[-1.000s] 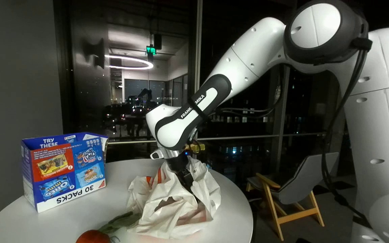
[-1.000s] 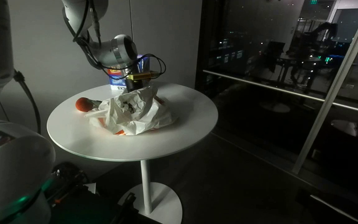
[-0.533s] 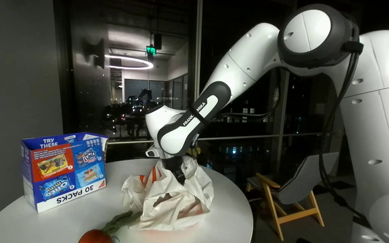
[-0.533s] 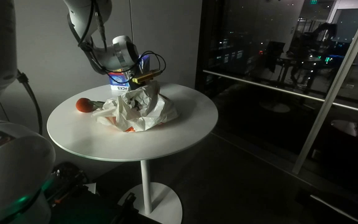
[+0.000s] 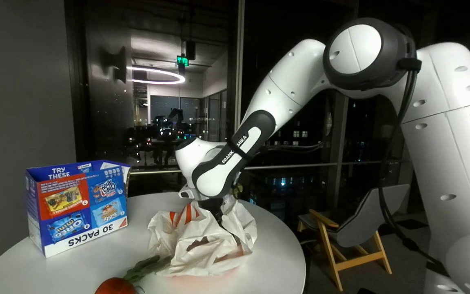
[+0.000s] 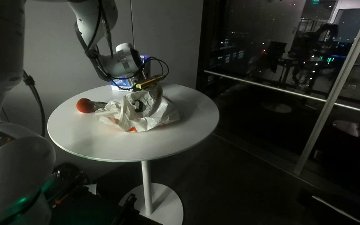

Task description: Remove the contents from the plastic bag and put them on the table.

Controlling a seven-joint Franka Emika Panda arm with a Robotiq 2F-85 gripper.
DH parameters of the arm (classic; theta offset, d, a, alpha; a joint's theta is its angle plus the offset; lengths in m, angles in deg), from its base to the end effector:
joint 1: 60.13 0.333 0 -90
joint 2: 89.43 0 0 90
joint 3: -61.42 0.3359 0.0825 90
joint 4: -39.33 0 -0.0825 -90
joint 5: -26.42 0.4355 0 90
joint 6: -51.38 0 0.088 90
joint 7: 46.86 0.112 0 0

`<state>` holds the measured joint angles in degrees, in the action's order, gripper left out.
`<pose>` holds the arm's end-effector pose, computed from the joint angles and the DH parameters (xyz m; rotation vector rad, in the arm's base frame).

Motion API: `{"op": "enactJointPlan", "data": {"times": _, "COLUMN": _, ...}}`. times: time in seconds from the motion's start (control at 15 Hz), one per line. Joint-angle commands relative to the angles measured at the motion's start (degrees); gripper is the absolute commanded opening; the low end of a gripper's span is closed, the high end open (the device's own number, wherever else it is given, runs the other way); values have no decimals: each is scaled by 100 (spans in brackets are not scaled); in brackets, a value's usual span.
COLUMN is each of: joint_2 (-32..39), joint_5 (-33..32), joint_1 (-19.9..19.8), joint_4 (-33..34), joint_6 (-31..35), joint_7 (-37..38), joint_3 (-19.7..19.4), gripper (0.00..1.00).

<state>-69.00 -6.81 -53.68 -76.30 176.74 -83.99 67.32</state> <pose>0.6170 0.1117 0.2412 2.2457 1.6109 -0.3585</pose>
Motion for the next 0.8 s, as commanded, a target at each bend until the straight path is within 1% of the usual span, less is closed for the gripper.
{"op": "enactJointPlan", "data": {"times": 0.0, "joint_2": 311, "joint_5": -295, "joint_1": 82, "joint_4": 300, "joint_6": 53, "joint_7": 238, "joint_3": -39, "gripper": 75}}
{"op": "enactJointPlan", "data": {"times": 0.07, "joint_2": 306, "joint_5": -289, "joint_1": 68, "joint_4": 309, "joint_6": 52, "joint_7": 211, "joint_3": -8, "gripper": 71}}
{"op": "enactJointPlan", "data": {"times": 0.13, "joint_2": 303, "joint_5": -302, "joint_1": 67, "joint_4": 321, "joint_6": 58, "joint_7": 219, "joint_3": 3, "gripper": 71}}
{"op": "enactJointPlan", "data": {"times": 0.53, "joint_2": 224, "joint_5": -182, "joint_1": 18, "joint_4": 357, "joint_6": 58, "joint_7": 149, "joint_3": 33, "gripper": 23}}
{"op": "enactJointPlan", "data": {"times": 0.67, "joint_2": 236, "joint_5": -177, "joint_1": 11, "joint_4": 374, "joint_6": 49, "joint_7": 128, "joint_3": 31, "gripper": 10}}
{"op": "enactJointPlan", "data": {"times": 0.73, "joint_2": 252, "joint_5": -162, "joint_1": 6, "joint_4": 392, "joint_6": 35, "joint_7": 124, "joint_3": 30, "gripper": 5}}
